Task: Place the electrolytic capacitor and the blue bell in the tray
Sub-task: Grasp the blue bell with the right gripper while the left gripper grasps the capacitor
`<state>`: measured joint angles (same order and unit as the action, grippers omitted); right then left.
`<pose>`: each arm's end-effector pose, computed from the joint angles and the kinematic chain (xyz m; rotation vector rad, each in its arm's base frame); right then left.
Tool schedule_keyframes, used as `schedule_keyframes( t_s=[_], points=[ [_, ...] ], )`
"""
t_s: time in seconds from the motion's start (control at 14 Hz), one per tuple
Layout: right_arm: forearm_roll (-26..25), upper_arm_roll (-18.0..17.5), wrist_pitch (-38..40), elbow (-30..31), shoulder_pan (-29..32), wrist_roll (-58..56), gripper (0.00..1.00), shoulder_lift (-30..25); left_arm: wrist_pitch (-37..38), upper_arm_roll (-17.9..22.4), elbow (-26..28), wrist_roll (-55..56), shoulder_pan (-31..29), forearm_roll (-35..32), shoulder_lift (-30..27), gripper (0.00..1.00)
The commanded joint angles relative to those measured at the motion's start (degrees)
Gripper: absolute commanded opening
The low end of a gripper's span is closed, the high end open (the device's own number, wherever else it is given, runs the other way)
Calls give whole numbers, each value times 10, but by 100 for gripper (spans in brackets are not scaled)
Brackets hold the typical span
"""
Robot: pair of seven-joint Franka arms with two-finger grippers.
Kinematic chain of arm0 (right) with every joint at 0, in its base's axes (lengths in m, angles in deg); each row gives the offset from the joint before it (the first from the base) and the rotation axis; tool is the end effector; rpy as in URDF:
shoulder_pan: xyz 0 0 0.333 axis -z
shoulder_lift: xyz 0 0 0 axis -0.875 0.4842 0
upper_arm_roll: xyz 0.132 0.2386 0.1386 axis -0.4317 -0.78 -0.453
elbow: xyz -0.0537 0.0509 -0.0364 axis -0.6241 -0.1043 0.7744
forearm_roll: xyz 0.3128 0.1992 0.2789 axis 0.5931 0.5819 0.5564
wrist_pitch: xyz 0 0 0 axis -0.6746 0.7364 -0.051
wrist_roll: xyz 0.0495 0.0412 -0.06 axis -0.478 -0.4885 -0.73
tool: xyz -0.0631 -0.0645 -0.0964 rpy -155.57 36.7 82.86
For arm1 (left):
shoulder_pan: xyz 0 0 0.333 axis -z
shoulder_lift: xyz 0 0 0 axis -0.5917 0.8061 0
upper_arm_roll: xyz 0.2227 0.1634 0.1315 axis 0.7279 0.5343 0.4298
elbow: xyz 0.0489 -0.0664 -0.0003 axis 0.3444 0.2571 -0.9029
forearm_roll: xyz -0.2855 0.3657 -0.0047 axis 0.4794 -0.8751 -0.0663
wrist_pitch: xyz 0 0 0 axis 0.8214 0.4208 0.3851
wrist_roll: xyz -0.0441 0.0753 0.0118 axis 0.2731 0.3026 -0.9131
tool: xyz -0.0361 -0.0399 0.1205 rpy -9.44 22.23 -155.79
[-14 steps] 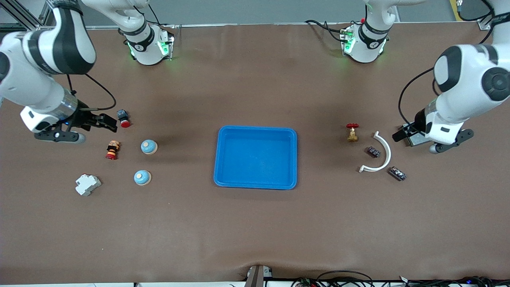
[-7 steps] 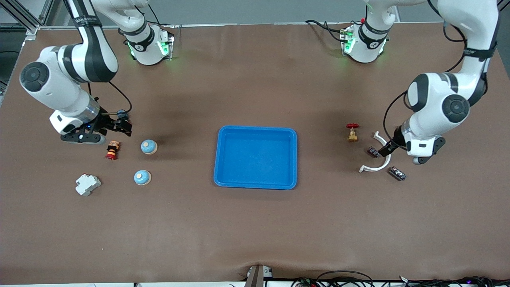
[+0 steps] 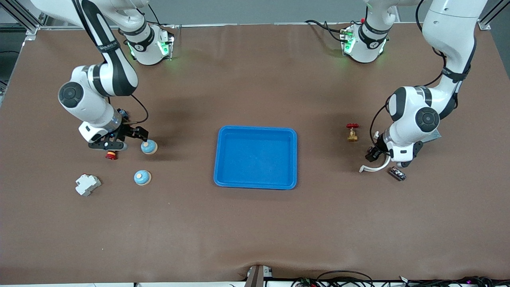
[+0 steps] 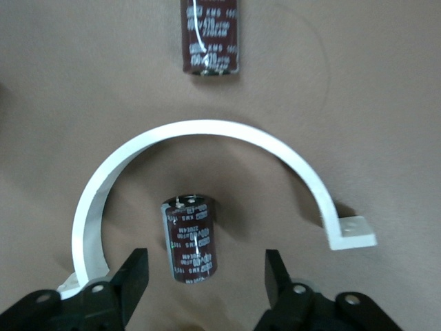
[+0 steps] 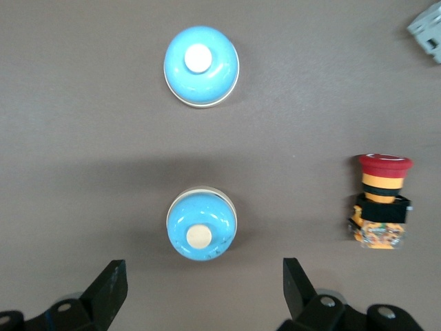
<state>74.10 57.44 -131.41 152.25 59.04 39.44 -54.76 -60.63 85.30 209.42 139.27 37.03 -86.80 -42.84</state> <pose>0.5424 0.0472 0.1665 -3.1152 0.0764 0.0089 0.5702 -0.0561 0.0988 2.8676 1.2655 -0.1014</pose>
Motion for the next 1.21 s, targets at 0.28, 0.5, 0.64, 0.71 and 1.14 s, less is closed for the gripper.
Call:
schedule_keyframes(
  t_s=[0.28, 0.5, 0.64, 0.71, 1.14],
  points=[
    [0, 0, -79, 11, -11, 15, 100, 56, -10, 0, 3, 10, 1, -2, 13, 55],
    [0, 1, -113, 11, -11, 15, 100, 83, -10, 0, 1, 12, 0, -5, 18, 7],
    [0, 1, -127, 11, -11, 15, 100, 94, -7, -1, -4, 34, 2, -6, 12, 0],
    [0, 1, -132, 11, -11, 15, 100, 101, -2, -1, -12, 48, 8, -6, 5, 0],
    [0, 1, -152, 11, -11, 15, 100, 120, 137, -1, -144, 136, 90, -7, -3, 0]
  ],
)
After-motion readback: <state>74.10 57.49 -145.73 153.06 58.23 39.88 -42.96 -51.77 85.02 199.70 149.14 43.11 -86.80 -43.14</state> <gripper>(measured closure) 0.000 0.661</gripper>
